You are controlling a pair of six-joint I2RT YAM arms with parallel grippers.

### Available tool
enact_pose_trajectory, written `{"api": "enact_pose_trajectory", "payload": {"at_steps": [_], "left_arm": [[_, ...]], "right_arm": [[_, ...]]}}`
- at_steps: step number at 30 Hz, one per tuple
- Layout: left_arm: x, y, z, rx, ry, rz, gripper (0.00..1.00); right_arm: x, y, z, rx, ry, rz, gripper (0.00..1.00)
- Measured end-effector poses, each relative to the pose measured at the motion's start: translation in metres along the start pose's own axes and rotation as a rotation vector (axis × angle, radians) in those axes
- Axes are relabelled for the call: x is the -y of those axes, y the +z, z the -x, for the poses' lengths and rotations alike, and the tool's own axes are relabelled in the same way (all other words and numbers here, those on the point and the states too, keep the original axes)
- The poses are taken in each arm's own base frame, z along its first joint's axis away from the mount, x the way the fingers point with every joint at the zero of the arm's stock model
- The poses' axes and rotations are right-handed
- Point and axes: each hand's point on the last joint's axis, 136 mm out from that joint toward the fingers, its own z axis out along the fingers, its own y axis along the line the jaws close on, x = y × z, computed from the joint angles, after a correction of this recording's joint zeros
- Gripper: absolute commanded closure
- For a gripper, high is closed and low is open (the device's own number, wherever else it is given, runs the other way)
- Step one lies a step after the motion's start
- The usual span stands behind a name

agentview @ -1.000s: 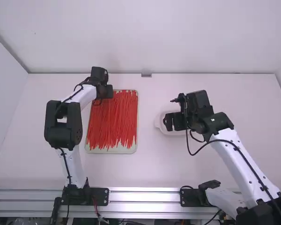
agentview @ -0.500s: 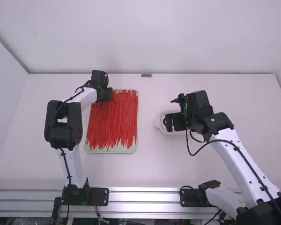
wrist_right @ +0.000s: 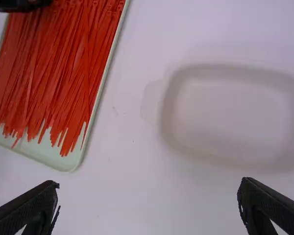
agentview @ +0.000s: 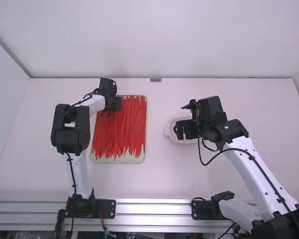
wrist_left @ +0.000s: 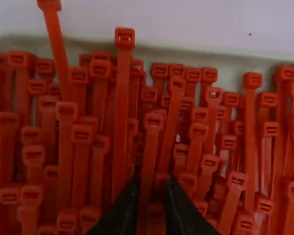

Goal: Fasten the cable tie

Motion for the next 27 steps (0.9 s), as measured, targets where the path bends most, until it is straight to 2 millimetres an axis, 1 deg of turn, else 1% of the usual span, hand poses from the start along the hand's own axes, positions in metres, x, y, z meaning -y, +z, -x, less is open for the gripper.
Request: {"api": "enact_pose_trajectory", "payload": {"at_steps": [4,13,16,19,21,22,25,27], "left_arm": [[0.0,0.0,0.0,-0.002,0.0,0.0,0.85],[0.0,0.0,-0.006,-0.026,-0.004,0.004,0.95],[0.0,-0.003,-0.008,-0.047,-0.015,0.007,0.95],[0.002,-0.01,0.002,-0.048,-0.021,0.007,0.89],[0.004,-0.013,0.01,-0.035,-0.02,0.005,0.89],[0.005,-0.017,0.018,-0.019,-0.02,0.002,0.89],[0.007,-0.02,0.027,0.001,-0.02,-0.002,0.9],[0.006,-0.02,0.025,-0.007,-0.02,0.0,0.91]], "right_arm": [[0.0,0.0,0.0,0.0,-0.001,0.0,0.02],[0.0,0.0,0.0,0.0,-0.002,0.0,0.02],[0.0,0.0,0.0,0.0,-0.002,0.0,0.02],[0.0,0.0,0.0,0.001,-0.003,0.0,0.02],[0.0,0.0,0.001,0.003,-0.002,0.0,0.02],[0.0,0.0,0.0,0.002,-0.003,0.0,0.02],[0.001,0.0,0.0,0.001,0.002,-0.003,0.02],[0.003,0.0,0.0,0.001,0.006,-0.005,0.02]]}}
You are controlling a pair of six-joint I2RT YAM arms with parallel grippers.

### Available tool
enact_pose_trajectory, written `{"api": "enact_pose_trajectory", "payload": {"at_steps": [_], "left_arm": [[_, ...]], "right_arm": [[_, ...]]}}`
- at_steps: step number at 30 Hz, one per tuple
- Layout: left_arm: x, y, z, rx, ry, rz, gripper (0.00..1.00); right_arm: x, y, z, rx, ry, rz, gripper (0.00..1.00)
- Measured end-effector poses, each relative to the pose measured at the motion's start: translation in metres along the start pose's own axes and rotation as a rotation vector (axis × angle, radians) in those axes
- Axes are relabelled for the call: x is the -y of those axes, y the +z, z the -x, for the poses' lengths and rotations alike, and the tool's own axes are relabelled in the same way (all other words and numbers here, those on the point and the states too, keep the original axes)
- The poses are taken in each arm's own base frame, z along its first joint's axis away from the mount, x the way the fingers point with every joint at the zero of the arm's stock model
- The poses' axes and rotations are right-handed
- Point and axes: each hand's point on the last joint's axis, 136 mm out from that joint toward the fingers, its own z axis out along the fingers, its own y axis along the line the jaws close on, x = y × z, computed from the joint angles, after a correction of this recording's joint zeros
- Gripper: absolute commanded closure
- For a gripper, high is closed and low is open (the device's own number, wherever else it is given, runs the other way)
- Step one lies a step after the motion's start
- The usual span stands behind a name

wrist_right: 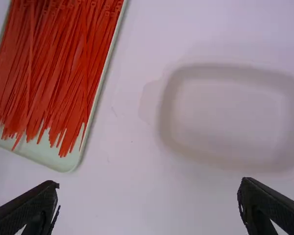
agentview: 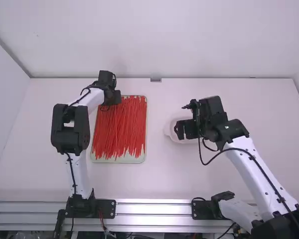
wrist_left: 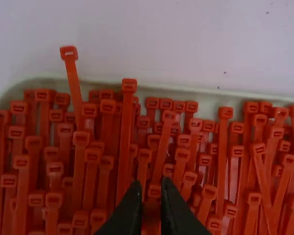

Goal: Fasten the cable tie

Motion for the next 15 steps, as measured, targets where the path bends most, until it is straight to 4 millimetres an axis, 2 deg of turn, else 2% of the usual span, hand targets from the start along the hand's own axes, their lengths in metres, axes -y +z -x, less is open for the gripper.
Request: {"api": "enact_pose_trajectory", "payload": {"at_steps": [15], "left_arm": [[-0.0014,-0.0001,-0.0072,-0.029,0.0,0.006,0.87]], "right_arm": [[0.0024,-0.0006,0.0007,0.003,0.006,-0.004,0.02]]}}
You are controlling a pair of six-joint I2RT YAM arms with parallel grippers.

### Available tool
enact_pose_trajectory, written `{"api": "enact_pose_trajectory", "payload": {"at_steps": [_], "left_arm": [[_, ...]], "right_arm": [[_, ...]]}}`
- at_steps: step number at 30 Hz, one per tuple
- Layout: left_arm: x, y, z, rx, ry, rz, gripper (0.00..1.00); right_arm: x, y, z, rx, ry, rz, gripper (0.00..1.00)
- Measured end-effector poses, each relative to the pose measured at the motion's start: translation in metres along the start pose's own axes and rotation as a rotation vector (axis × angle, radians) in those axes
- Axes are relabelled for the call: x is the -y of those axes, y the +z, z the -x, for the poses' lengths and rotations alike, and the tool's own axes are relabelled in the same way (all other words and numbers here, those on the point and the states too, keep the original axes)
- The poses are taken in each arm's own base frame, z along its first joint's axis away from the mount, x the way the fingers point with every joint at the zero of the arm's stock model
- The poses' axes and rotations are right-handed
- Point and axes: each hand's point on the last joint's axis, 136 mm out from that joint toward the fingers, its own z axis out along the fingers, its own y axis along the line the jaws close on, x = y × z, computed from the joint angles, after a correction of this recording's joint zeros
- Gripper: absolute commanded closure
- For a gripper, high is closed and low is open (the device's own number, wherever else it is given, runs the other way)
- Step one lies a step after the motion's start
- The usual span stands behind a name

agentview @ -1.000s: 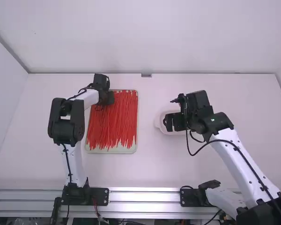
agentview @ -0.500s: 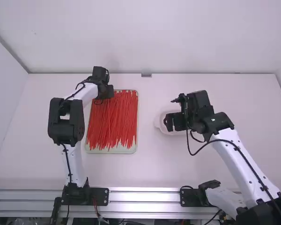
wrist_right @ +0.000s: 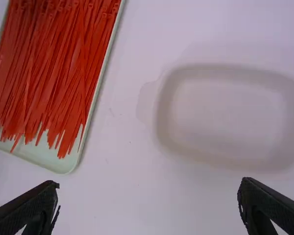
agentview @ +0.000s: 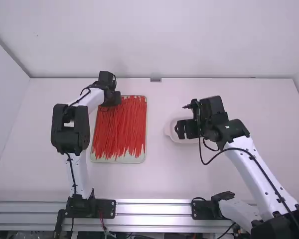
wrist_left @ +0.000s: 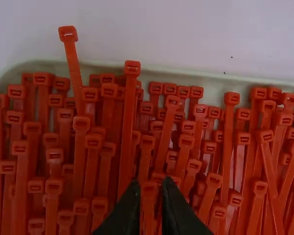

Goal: Fasten the cable tie

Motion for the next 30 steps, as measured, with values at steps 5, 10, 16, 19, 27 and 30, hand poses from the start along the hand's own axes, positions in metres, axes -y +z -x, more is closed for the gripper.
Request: {"api": "enact_pose_trajectory", "payload": {"at_steps": [5,10,16,19,27,30], "left_arm": [[0.0,0.0,0.0,0.0,-0.001,0.0,0.86],[0.0,0.0,0.002,0.008,-0.001,-0.001,0.82],[0.002,0.003,0.014,0.073,0.001,-0.014,0.8],[0.001,0.008,0.005,0.061,0.001,-0.012,0.8],[-0.003,0.017,-0.011,0.04,0.001,-0.008,0.82],[-0.003,0.018,-0.012,0.042,0.0,-0.008,0.84]], "right_arm": [[0.0,0.0,0.0,0.0,0.001,0.0,0.02],[0.0,0.0,0.0,-0.001,0.001,0.0,0.02],[0.0,0.0,0.0,0.0,0.0,0.0,0.02],[0.0,0.0,0.0,-0.001,0.0,0.0,0.02],[0.0,0.0,0.0,-0.001,-0.002,0.0,0.02],[0.0,0.0,0.0,-0.001,-0.002,-0.001,0.02]]}}
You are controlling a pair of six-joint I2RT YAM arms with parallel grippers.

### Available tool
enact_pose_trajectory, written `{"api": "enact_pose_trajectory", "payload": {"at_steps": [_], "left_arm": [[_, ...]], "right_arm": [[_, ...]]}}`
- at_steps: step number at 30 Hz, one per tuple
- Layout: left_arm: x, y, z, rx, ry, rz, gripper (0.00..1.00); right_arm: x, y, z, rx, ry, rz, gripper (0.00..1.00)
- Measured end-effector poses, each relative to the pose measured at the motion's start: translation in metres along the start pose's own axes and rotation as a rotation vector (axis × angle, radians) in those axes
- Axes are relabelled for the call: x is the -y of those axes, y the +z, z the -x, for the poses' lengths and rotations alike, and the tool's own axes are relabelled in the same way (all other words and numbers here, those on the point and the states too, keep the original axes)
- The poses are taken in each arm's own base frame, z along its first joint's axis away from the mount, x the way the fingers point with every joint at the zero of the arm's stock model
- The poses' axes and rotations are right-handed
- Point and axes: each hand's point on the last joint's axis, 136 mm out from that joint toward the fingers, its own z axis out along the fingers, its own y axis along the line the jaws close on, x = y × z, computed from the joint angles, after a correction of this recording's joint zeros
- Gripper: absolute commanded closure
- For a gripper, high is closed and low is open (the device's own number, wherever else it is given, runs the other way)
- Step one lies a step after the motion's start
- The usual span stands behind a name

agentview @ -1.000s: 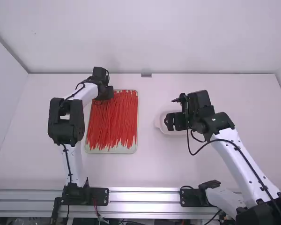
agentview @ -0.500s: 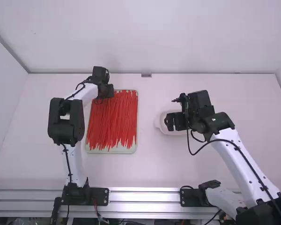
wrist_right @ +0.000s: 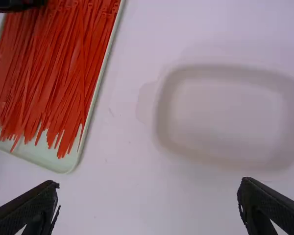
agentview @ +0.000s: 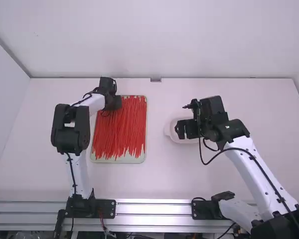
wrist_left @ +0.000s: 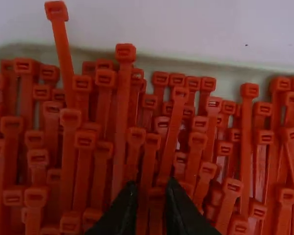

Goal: Fasten the cable tie

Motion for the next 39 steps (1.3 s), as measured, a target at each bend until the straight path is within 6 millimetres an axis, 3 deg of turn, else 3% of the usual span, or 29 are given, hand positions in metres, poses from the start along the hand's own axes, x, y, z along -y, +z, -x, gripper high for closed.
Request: {"api": "enact_pose_trajectory", "payload": {"at_steps": [7,13,17,23,29,33,39], "left_arm": [[0.001,0.0,0.003,0.011,0.0,-0.002,0.98],[-0.001,-0.003,0.0,-0.018,-0.005,0.008,0.98],[0.002,-0.018,0.015,-0.032,-0.016,0.015,0.98],[0.009,-0.057,0.054,-0.02,-0.032,0.02,0.98],[0.011,-0.103,0.069,0.014,-0.064,0.03,0.98],[0.02,-0.161,0.082,0.096,-0.064,0.019,0.98],[0.039,-0.229,0.09,0.213,-0.024,0.028,0.98]], "right_arm": [[0.0,0.0,0.0,0.0,0.0,0.0,0.02],[0.0,0.0,0.0,0.0,0.001,0.001,0.02],[0.0,0.0,0.0,0.0,0.0,0.001,0.02],[0.0,0.0,0.0,0.001,0.0,0.001,0.02],[0.0,0.0,0.0,0.002,0.0,0.001,0.02],[0.0,0.0,0.0,0.001,0.0,0.001,0.02],[0.0,0.0,0.0,0.002,-0.001,0.001,0.02]]}}
